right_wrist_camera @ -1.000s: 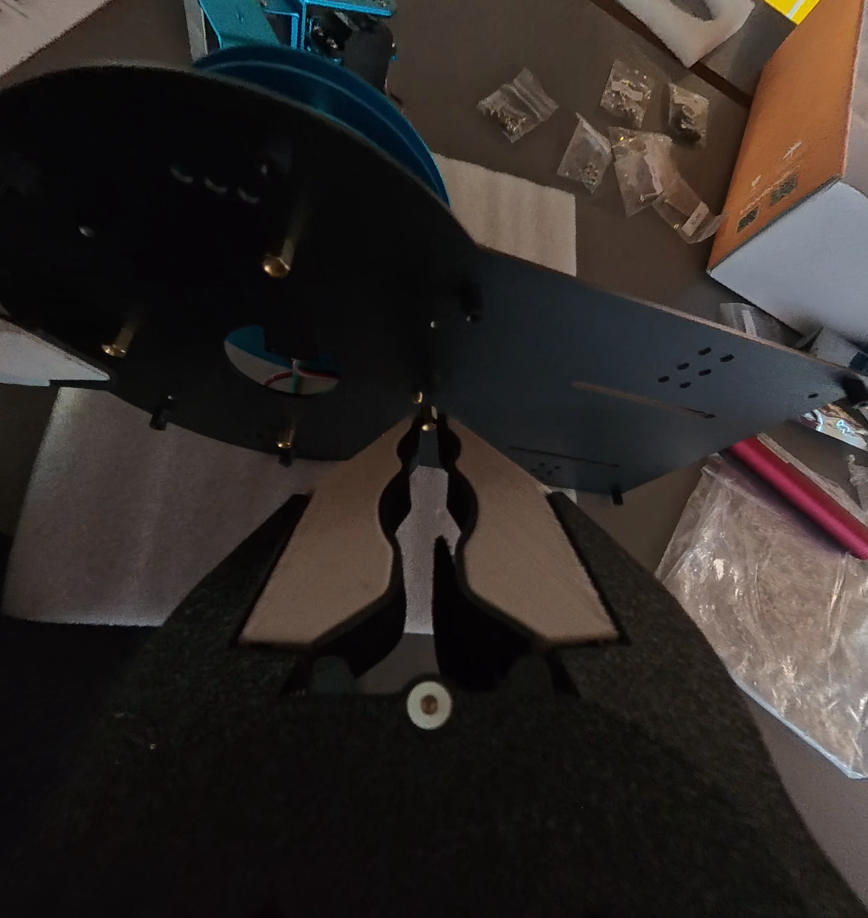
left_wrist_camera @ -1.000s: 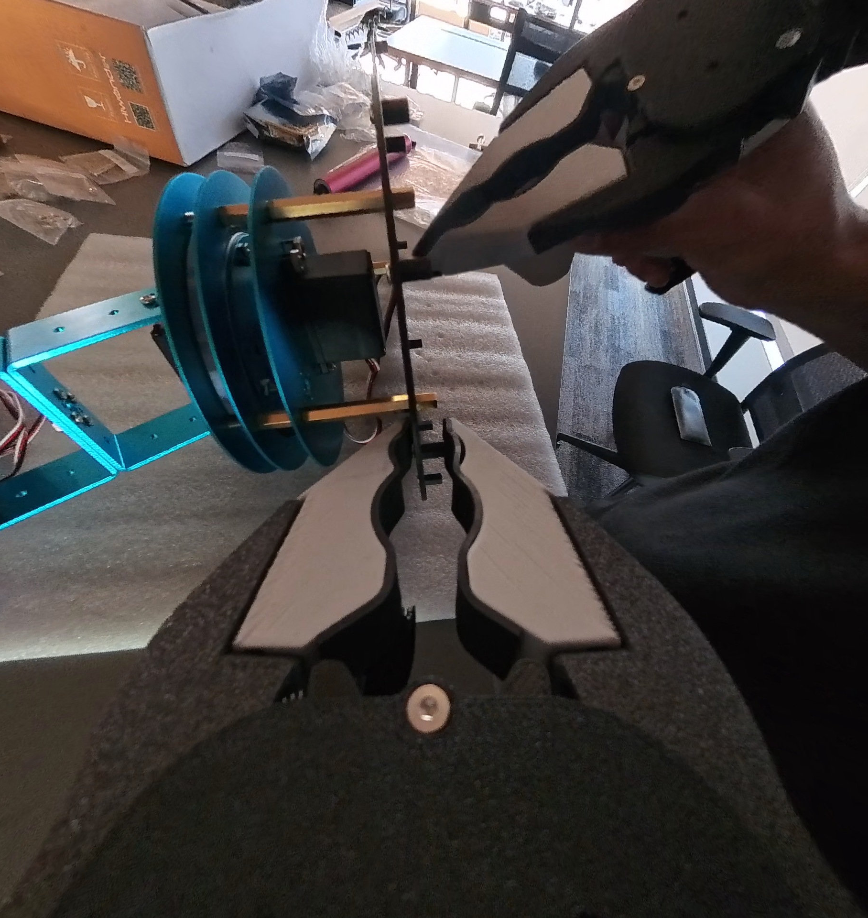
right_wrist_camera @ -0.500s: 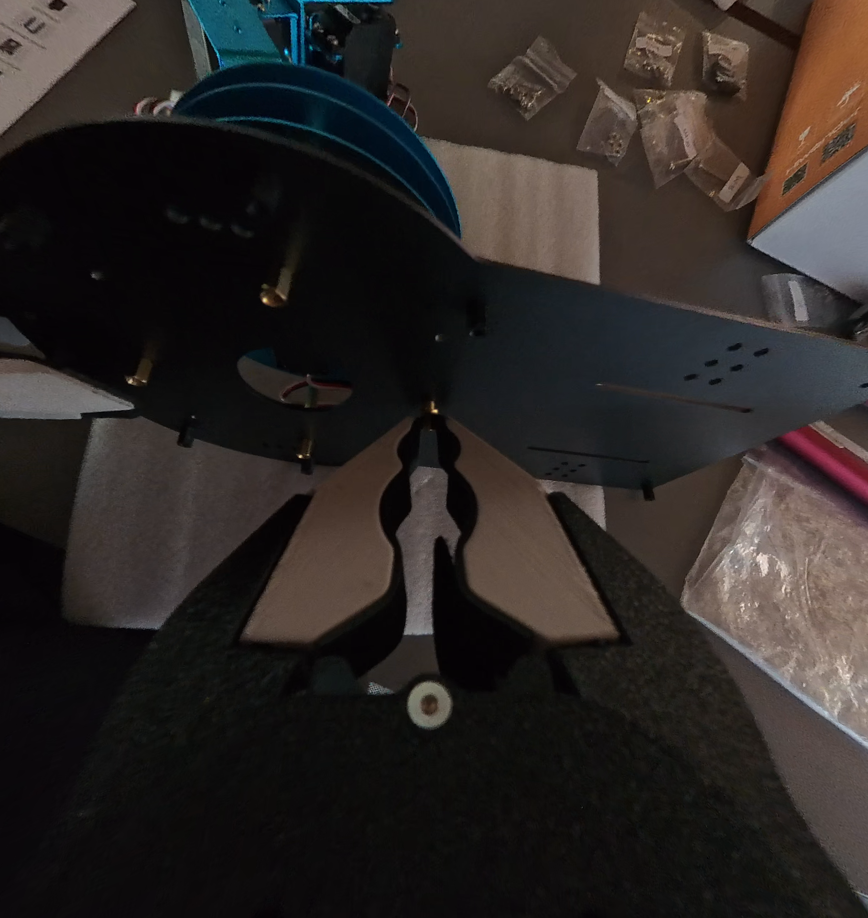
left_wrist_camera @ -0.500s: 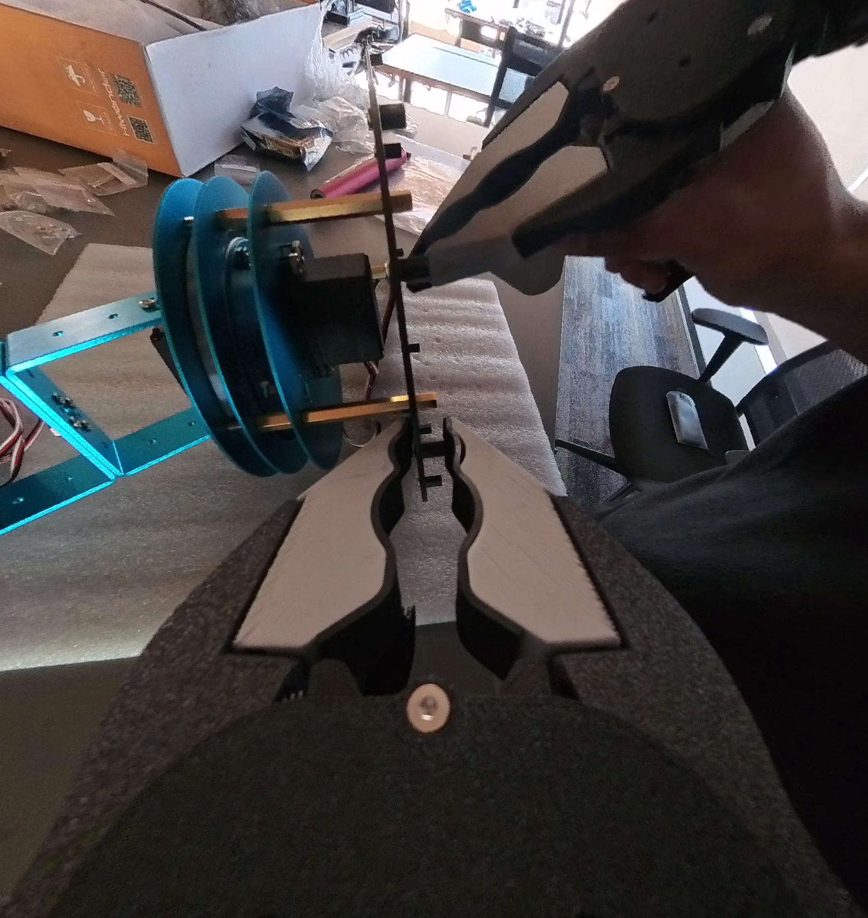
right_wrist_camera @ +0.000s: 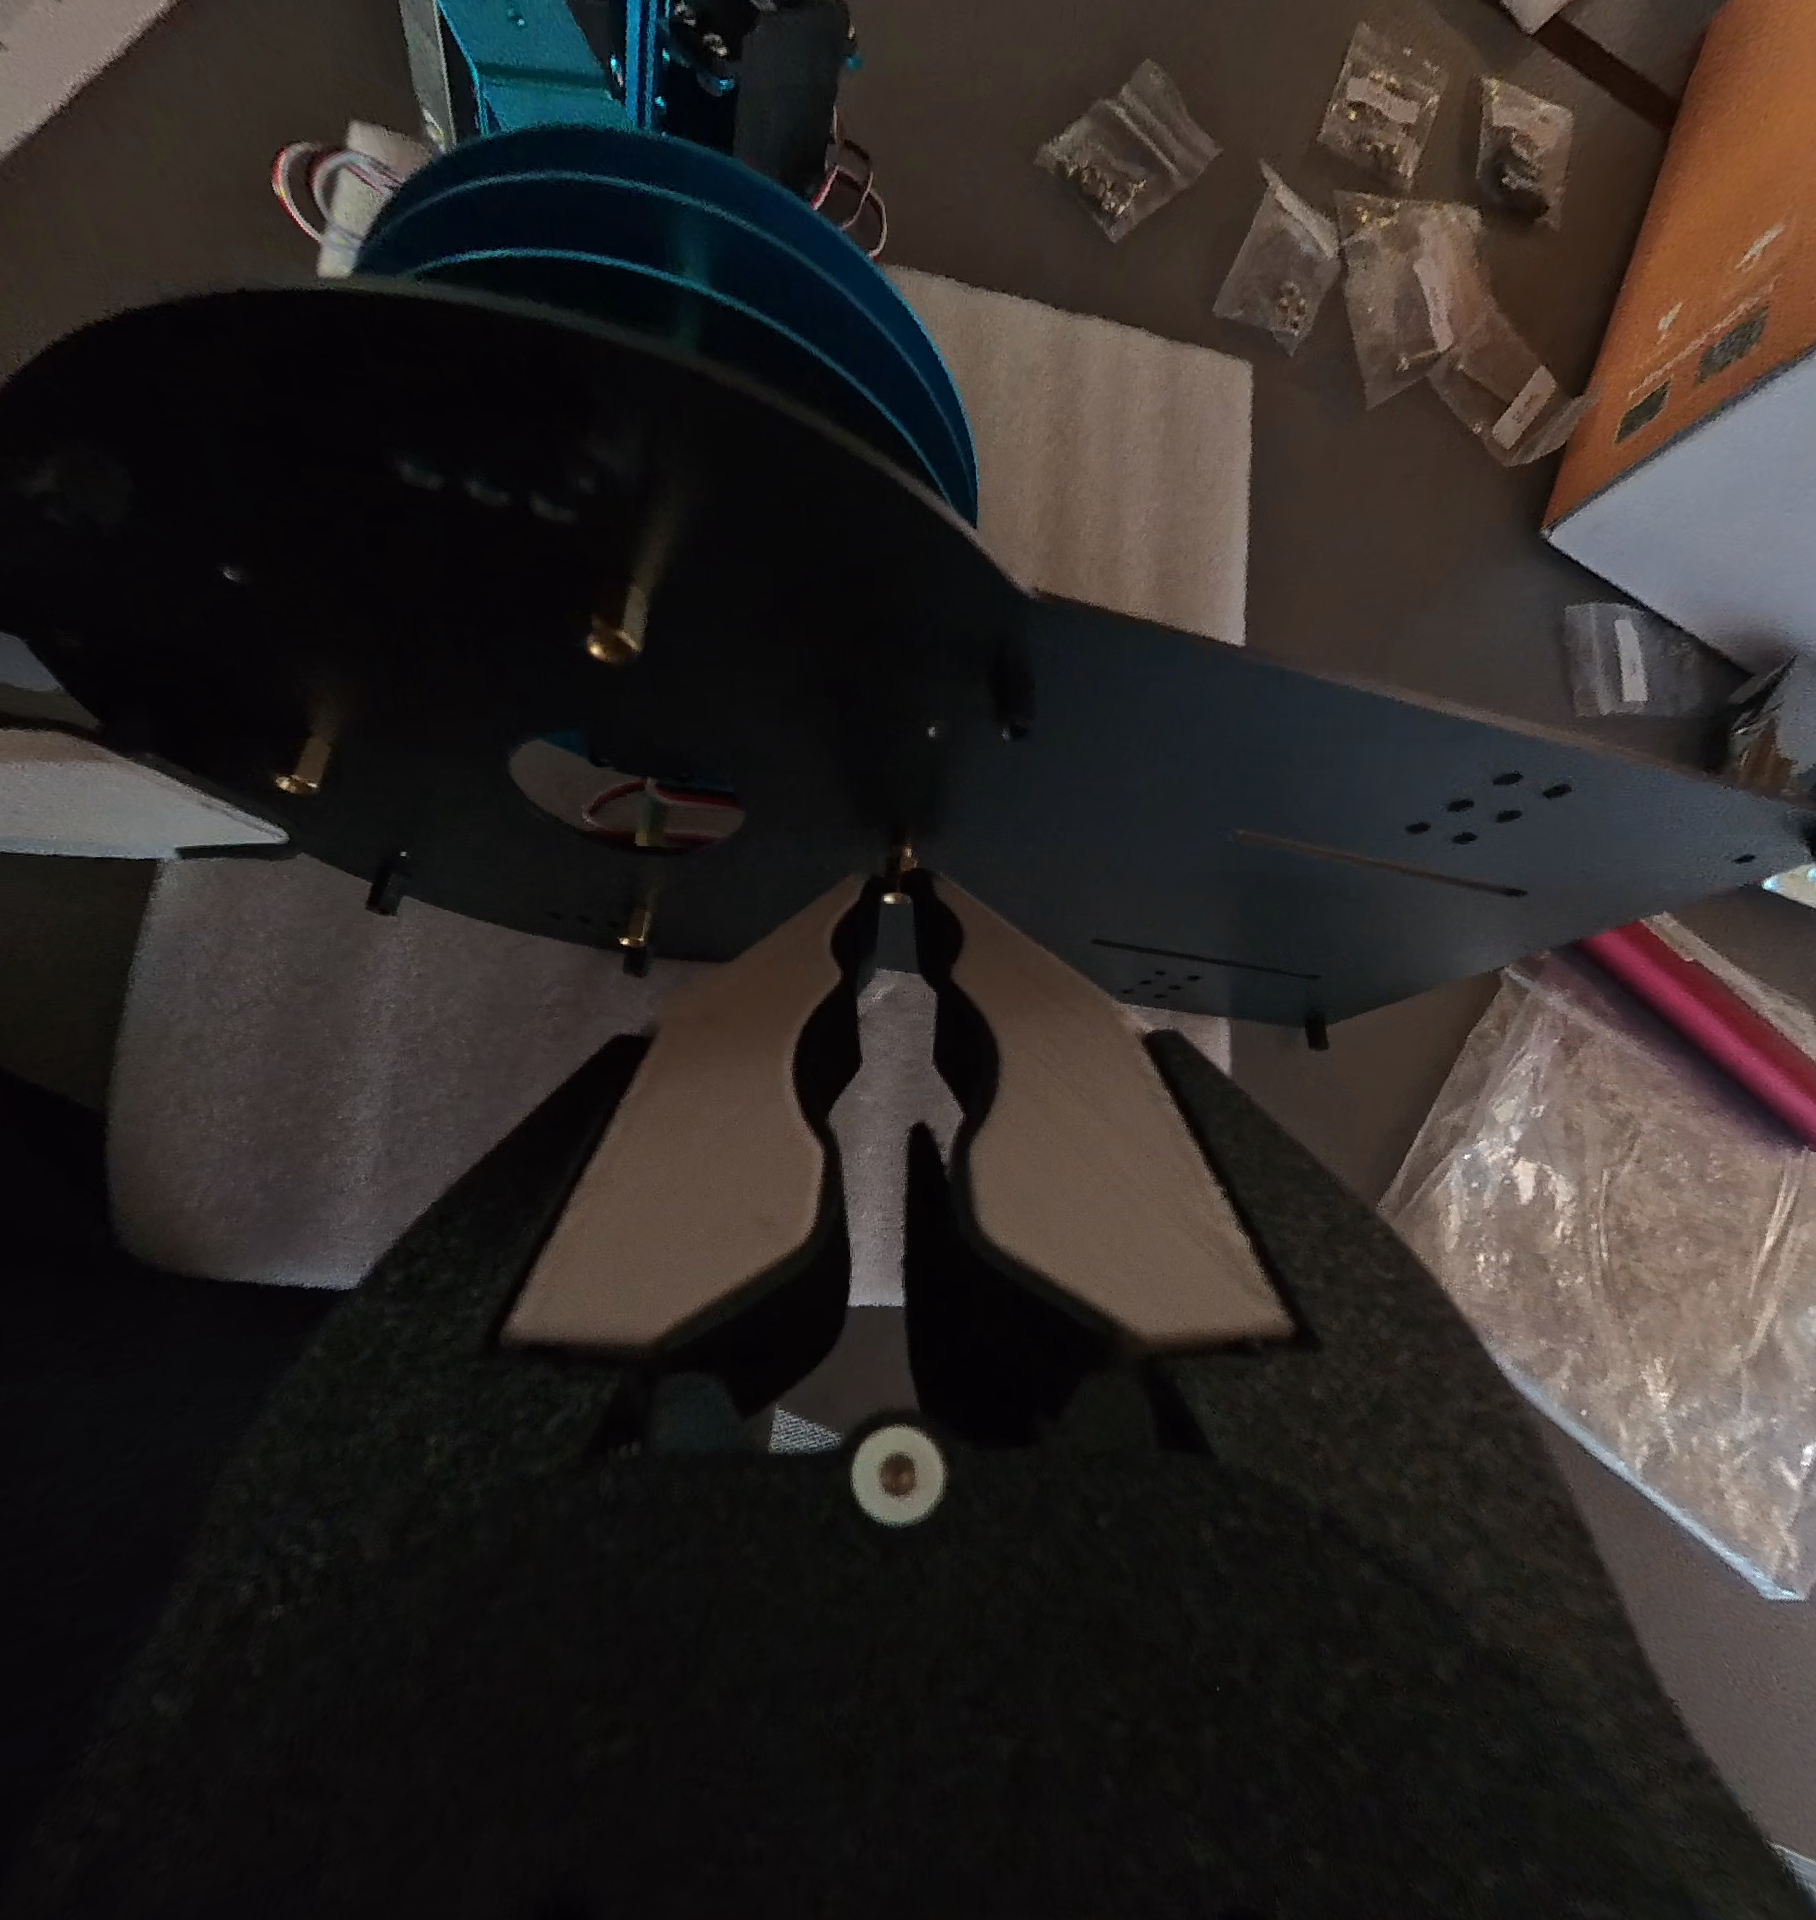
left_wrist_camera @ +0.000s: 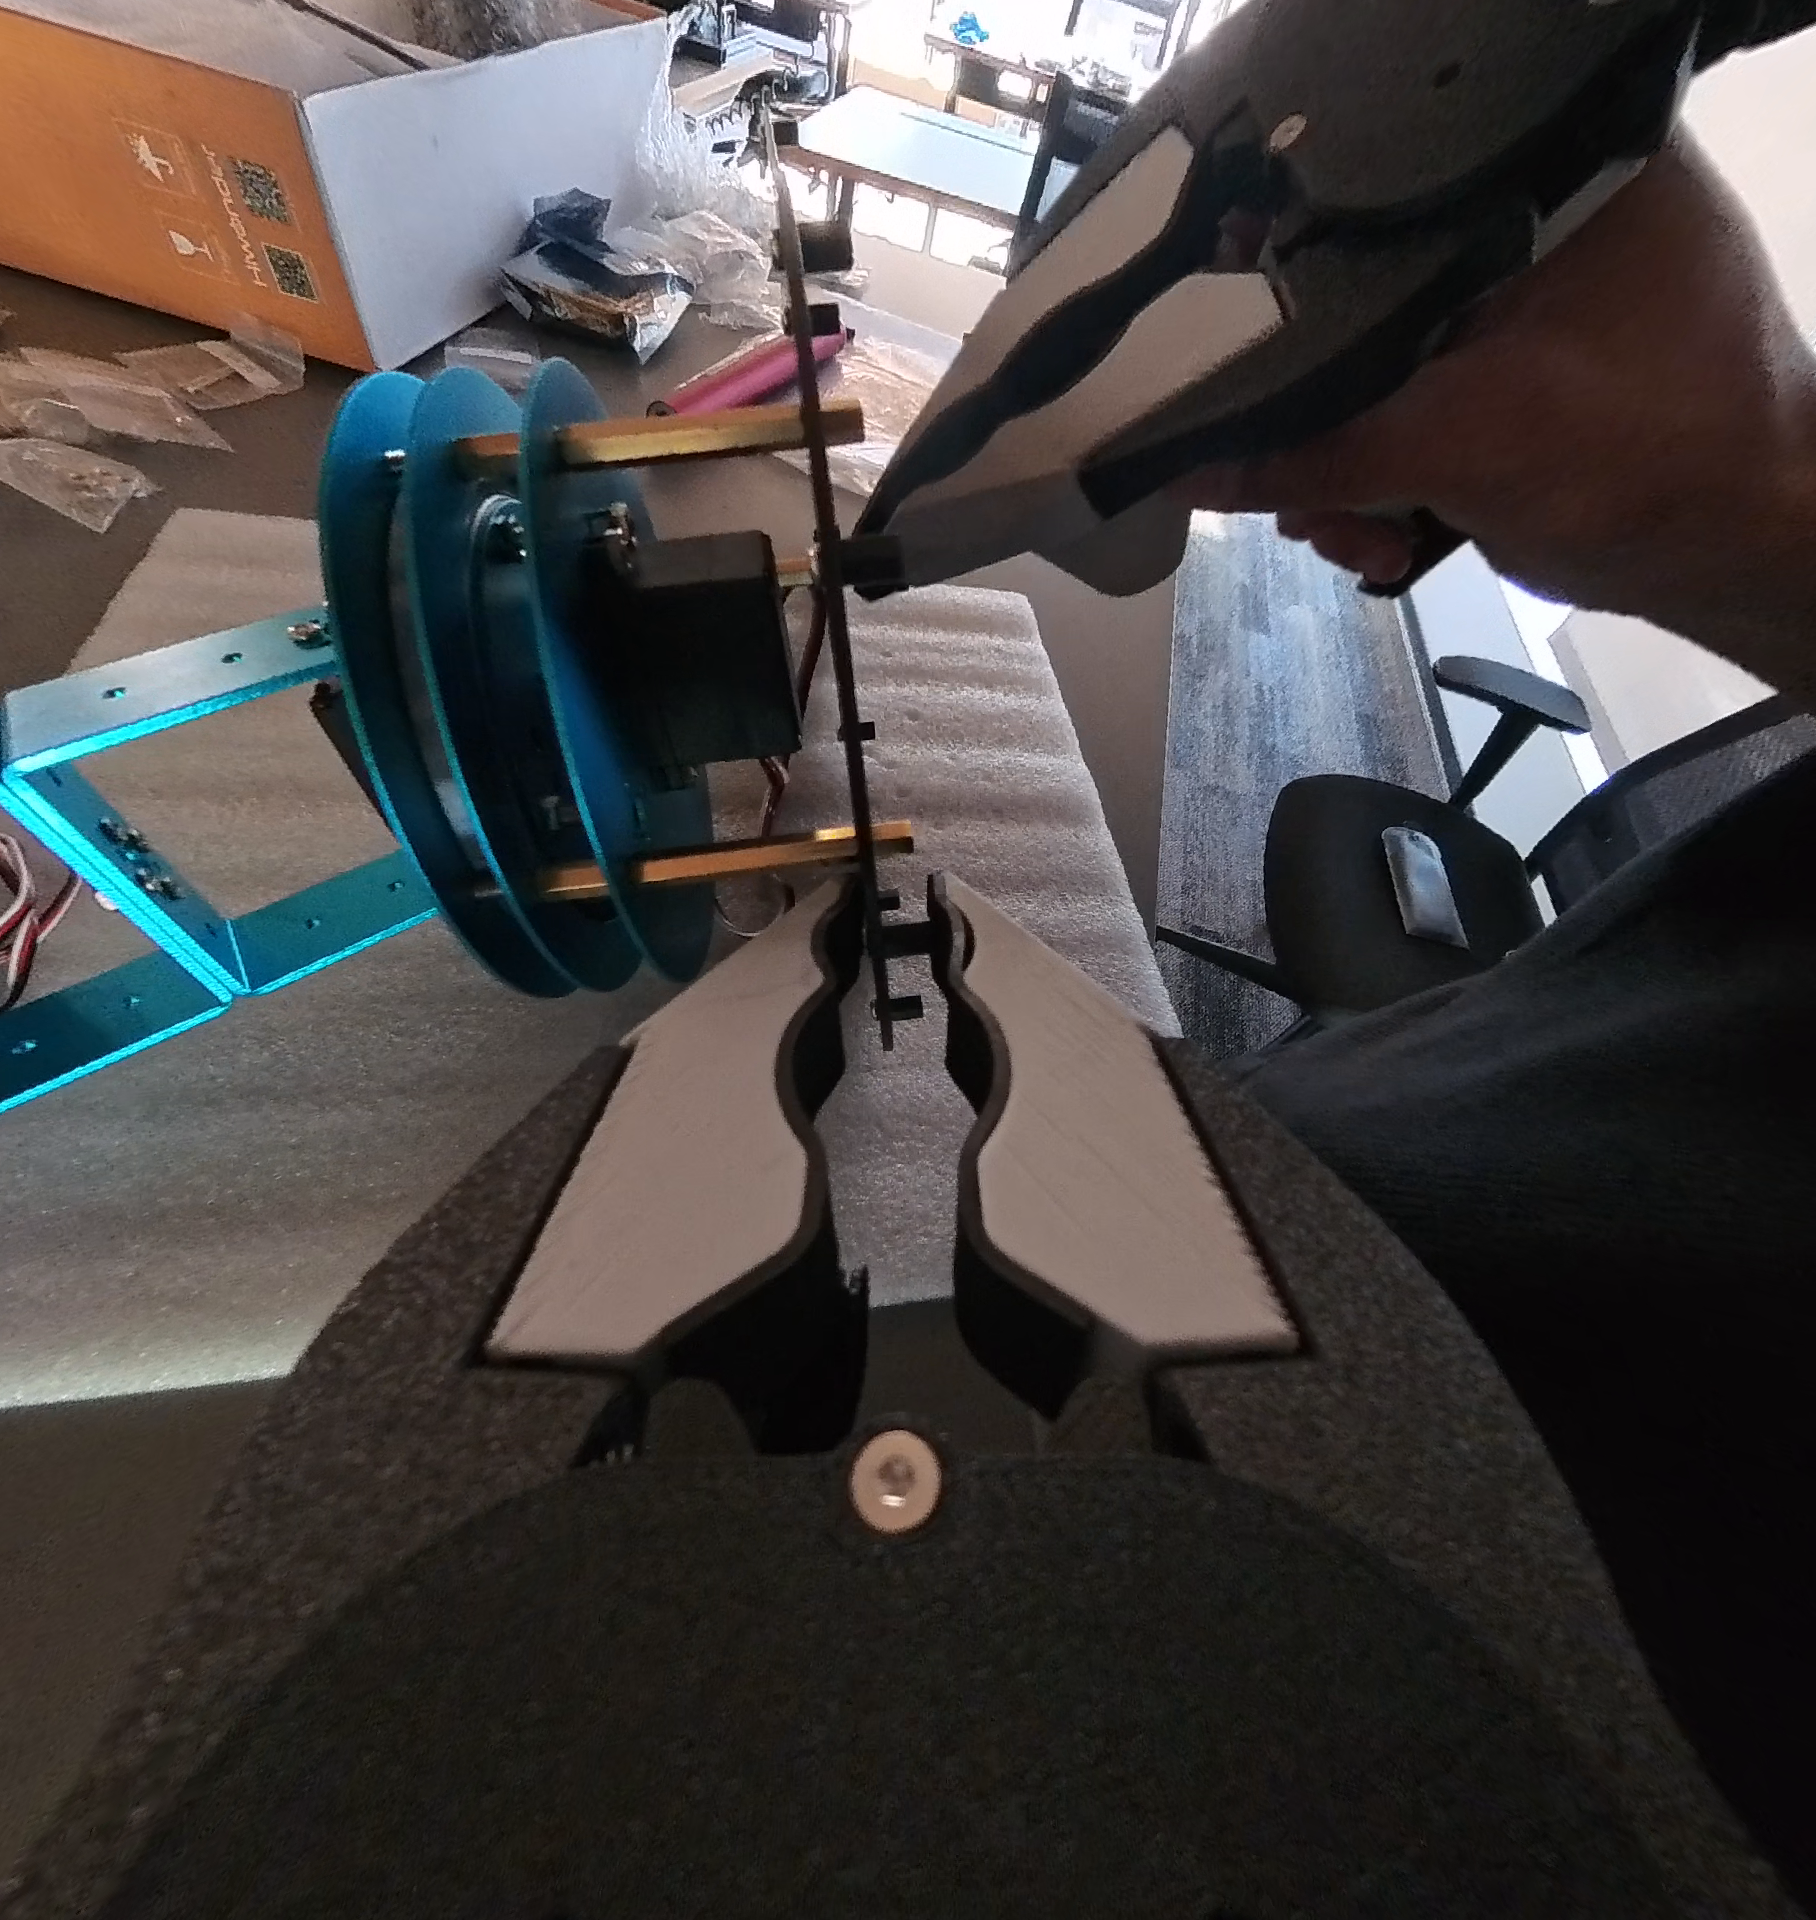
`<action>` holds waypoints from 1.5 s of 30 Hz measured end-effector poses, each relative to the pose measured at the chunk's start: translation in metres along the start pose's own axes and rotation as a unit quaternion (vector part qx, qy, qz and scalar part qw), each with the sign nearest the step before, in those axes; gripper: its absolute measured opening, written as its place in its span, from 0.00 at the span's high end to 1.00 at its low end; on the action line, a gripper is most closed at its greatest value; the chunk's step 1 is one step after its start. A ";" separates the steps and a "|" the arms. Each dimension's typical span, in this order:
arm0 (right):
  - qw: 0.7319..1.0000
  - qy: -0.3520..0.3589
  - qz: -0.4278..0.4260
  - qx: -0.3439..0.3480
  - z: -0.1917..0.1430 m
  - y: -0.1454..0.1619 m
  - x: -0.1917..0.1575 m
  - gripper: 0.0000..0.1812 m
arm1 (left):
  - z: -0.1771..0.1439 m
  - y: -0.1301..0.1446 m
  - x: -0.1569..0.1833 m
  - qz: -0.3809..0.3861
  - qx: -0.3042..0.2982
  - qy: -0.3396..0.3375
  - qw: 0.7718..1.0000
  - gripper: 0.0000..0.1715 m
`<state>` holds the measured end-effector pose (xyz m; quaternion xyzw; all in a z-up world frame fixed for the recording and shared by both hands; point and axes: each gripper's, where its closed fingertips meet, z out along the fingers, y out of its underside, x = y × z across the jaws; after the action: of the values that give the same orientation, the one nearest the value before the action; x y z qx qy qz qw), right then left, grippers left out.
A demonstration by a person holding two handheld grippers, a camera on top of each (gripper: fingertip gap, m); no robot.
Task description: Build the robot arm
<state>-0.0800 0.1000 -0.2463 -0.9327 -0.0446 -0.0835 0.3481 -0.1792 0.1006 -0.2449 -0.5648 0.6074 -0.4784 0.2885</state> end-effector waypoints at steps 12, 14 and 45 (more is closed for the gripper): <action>0.995 -0.036 0.088 0.019 0.002 -0.001 0.000 0.97 | 0.000 0.000 0.000 0.000 0.000 -0.001 1.000 0.94; 0.988 -0.063 0.140 0.028 0.002 -0.001 0.000 0.97 | 0.000 0.000 0.000 0.000 0.000 -0.002 1.000 0.94; 0.951 -0.117 0.281 0.050 -0.004 0.012 0.018 0.71 | 0.000 0.000 0.000 0.005 -0.005 -0.008 1.000 0.94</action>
<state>-0.0615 0.0892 -0.2480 -0.8920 0.1746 0.1298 0.3962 -0.1789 0.1006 -0.2452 -0.5674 0.6102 -0.4693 0.2924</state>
